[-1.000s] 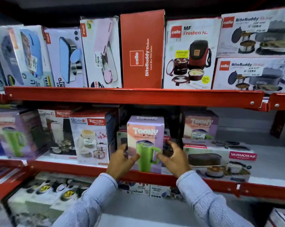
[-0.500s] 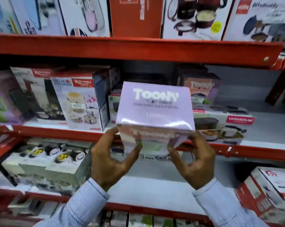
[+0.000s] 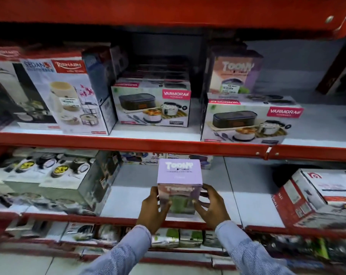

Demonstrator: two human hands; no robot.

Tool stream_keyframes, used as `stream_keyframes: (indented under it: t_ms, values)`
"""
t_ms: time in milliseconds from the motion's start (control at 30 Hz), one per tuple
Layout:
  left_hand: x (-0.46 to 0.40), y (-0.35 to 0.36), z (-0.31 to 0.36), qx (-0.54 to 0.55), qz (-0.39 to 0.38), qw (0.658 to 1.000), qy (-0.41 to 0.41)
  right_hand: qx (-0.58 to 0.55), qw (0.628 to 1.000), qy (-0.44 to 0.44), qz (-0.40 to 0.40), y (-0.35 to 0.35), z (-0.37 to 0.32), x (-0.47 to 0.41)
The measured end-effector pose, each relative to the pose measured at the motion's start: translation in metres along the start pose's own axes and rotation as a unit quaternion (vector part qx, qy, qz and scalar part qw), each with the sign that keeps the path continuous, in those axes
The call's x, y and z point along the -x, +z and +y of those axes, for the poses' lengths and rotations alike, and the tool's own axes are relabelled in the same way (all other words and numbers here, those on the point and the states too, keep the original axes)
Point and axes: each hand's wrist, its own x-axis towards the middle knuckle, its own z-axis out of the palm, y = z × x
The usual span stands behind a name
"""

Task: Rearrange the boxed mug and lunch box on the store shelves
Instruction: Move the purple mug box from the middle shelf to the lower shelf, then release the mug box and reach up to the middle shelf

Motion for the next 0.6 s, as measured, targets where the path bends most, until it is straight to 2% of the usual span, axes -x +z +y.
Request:
stream_keyframes:
  t_ms: [100, 267, 300, 367, 400, 467, 533, 600]
  values:
    - [-0.011, 0.013, -0.009, -0.025, -0.030, 0.998, -0.042, 0.019, 0.998, 0.049, -0.017, 0.009, 0.021, -0.011]
    - [-0.008, 0.014, -0.015, -0.029, -0.056, 0.995, -0.078, 0.018, 0.997, 0.064, -0.040, 0.011, 0.037, -0.006]
    - [-0.007, 0.010, -0.012, -0.028, -0.044, 0.995, -0.087, 0.023, 0.997, 0.064, -0.039, 0.008, 0.035, -0.003]
    - [-0.001, -0.003, 0.001, -0.015, 0.039, 0.996, -0.084, 0.044, 0.998, 0.037, -0.007, -0.003, 0.028, 0.003]
    - [0.002, -0.011, 0.012, -0.007, 0.096, 0.994, -0.059, 0.065, 0.998, 0.004, 0.024, -0.010, 0.021, 0.006]
    - [0.003, -0.023, 0.037, -0.006, 0.184, 0.982, 0.044, 0.122, 0.984, -0.081, 0.106, -0.029, 0.001, 0.007]
    - [-0.004, -0.032, 0.067, -0.022, 0.223, 0.963, 0.147, 0.152, 0.955, -0.147, 0.208, -0.051, -0.025, 0.003]
    - [-0.017, -0.037, 0.105, -0.012, 0.224, 0.950, 0.217, 0.138, 0.921, -0.198, 0.306, -0.076, -0.052, -0.009]
